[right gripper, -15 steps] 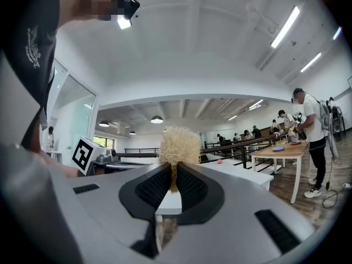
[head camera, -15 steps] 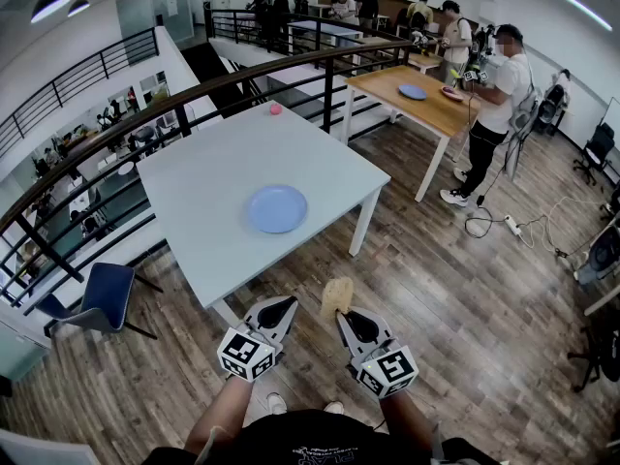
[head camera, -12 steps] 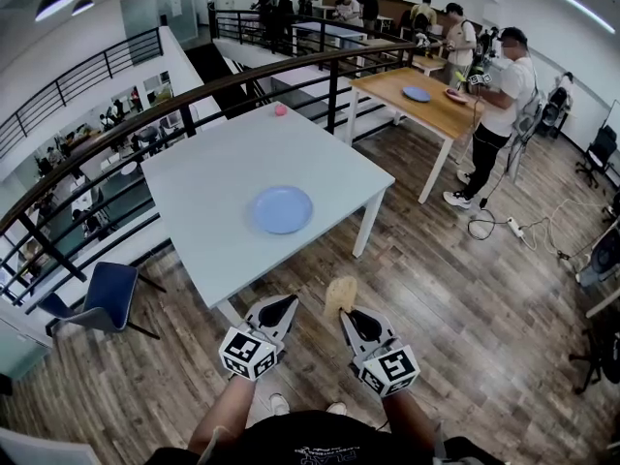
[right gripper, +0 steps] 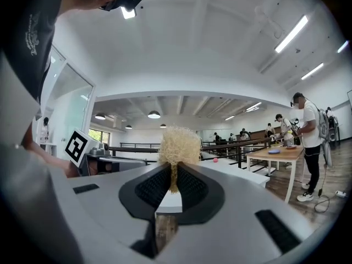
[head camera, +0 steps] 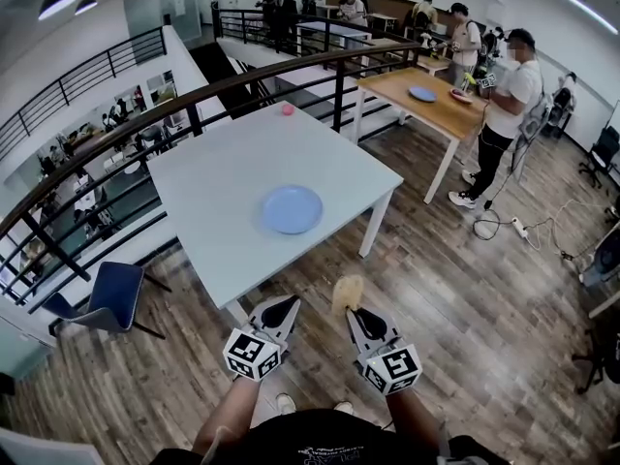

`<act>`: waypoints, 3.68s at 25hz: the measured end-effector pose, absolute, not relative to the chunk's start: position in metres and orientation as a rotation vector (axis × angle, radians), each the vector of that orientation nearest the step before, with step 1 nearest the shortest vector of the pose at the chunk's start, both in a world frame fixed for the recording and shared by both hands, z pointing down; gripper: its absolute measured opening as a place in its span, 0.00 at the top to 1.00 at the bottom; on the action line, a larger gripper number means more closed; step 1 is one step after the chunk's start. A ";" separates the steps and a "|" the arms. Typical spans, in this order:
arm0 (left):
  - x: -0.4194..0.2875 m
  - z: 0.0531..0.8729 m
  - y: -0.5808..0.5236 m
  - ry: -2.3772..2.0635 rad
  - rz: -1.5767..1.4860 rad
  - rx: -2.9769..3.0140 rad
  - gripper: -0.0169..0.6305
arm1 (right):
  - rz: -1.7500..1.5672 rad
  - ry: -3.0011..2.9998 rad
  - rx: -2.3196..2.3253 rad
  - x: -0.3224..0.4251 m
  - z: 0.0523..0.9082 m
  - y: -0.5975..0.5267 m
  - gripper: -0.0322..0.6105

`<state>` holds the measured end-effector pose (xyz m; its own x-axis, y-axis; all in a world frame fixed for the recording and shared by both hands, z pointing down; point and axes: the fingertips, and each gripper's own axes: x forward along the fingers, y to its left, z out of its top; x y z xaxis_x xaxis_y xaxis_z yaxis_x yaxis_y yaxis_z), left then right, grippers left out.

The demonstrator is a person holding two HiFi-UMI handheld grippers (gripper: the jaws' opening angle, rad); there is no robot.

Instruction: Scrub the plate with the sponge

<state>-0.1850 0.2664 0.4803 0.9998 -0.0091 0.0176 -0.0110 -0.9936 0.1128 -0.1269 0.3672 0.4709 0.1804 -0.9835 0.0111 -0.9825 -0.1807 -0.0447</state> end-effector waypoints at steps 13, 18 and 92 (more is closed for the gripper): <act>-0.205 0.485 0.231 -0.027 0.038 2.996 0.95 | -0.082 2.005 -2.359 -0.149 0.467 0.331 0.88; -0.210 0.485 0.225 0.011 0.060 3.011 0.95 | -0.093 1.982 -2.384 -0.155 0.469 0.320 0.88; 0.014 0.477 0.017 -0.384 0.119 3.010 0.95 | -0.107 2.071 -2.365 0.089 0.486 0.105 0.88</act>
<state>0.0138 0.0170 0.4765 0.9651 -0.2457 0.0906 -0.2539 -0.9626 0.0943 0.0887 0.1050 0.4859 0.1305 -0.9900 0.0538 -0.9903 -0.1328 -0.0417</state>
